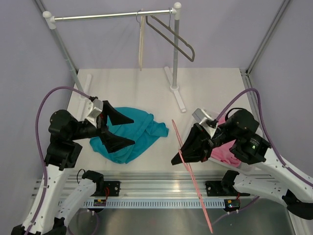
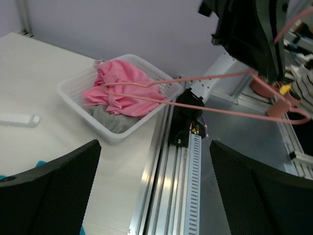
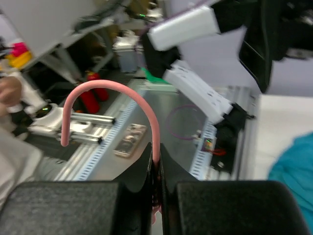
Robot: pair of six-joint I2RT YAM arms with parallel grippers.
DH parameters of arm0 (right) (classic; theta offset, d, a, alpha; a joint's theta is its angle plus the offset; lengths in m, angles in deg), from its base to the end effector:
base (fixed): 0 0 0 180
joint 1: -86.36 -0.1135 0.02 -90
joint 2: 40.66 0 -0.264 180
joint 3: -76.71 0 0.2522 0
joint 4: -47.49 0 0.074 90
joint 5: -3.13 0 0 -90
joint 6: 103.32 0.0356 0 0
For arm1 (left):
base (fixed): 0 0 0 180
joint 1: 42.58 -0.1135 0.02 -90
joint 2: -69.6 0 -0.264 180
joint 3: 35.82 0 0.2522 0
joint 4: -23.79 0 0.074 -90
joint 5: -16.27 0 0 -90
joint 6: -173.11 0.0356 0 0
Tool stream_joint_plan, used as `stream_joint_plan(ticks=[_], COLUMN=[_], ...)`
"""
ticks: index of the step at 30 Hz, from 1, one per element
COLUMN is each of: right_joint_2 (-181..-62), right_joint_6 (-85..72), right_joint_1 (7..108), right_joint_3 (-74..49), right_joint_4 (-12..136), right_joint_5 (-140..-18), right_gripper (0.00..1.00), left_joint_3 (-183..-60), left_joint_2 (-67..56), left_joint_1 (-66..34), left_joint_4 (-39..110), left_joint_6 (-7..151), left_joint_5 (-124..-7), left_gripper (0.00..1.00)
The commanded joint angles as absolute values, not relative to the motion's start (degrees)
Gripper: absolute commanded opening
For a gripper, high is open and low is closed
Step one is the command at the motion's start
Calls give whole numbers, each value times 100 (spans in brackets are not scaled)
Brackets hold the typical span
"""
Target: Remove the t-shirt from the hanger
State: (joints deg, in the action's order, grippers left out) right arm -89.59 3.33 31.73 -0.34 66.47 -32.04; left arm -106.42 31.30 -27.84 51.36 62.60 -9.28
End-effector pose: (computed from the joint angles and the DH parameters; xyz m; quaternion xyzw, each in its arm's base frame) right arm 0.0702 0.1492 0.4464 -0.5187 0.4303 0.6364 0.3752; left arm 0.1031 -0.0603 0.4193 0.3630 0.5920 -0.5327 0.4838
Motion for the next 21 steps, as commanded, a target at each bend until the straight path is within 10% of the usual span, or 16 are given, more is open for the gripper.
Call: stream_joint_plan(ticks=[1,6,21], right_joint_2=[-8777,-8909,-9718], right_joint_6=[1461,3780,4601], right_joint_1=[3178,3178,3178], right_joint_3=[27,230,-7], right_joint_4=[4942,2449,1458], right_joint_5=[-1586,-1260,-1348], right_gripper=[0,0,0], left_joint_3=[-10679,-11100,-12534], left_joint_2=[3093,2533,712], left_joint_1=[-2413,-1406,769], left_joint_4=[4590,4239,4705], left_joint_6=[7167,7765,9181], left_joint_5=[-17,64,-298], left_gripper=[97,98,87])
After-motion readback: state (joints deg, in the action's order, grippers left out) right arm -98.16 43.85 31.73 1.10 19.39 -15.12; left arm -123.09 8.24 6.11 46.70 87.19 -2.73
